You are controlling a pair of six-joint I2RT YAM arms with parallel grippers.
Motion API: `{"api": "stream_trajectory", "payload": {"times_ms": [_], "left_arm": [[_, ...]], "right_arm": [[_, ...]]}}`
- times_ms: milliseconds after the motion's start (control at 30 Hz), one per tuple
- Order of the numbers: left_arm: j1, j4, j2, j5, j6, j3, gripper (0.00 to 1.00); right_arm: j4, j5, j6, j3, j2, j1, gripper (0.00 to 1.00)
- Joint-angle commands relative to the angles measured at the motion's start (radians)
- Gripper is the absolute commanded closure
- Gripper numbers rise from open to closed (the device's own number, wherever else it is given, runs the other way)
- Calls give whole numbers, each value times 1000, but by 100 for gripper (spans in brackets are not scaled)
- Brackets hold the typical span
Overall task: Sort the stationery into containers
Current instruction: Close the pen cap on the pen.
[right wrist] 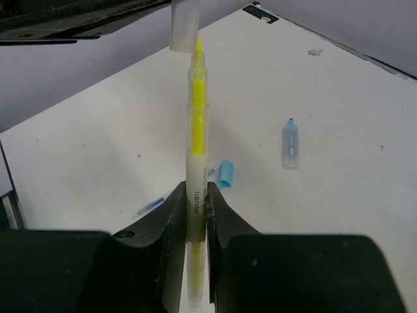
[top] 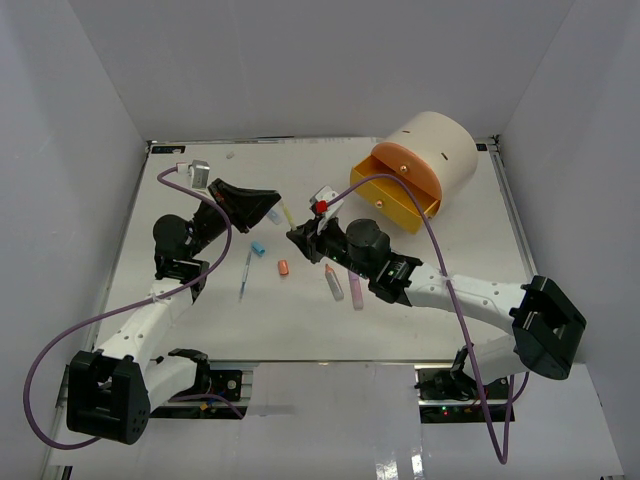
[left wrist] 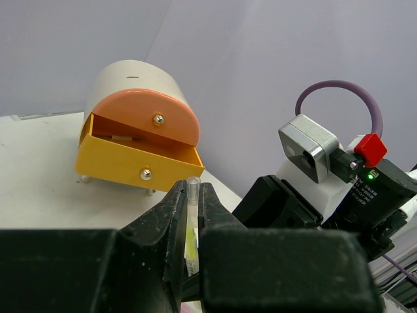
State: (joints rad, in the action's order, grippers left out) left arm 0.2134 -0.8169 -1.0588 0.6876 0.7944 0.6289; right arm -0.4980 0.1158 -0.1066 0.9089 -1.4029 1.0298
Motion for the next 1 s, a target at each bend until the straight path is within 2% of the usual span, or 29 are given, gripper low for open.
{"api": "stream_trajectory", "payload": {"times_ms": [0, 967], "left_arm": [[6, -21, 5, -25, -3, -11, 100], [4, -39, 5, -43, -3, -28, 100]], "right_arm": [[-67, -25, -11, 13, 24, 4, 92], [-27, -47, -21, -22, 44, 4, 92]]}}
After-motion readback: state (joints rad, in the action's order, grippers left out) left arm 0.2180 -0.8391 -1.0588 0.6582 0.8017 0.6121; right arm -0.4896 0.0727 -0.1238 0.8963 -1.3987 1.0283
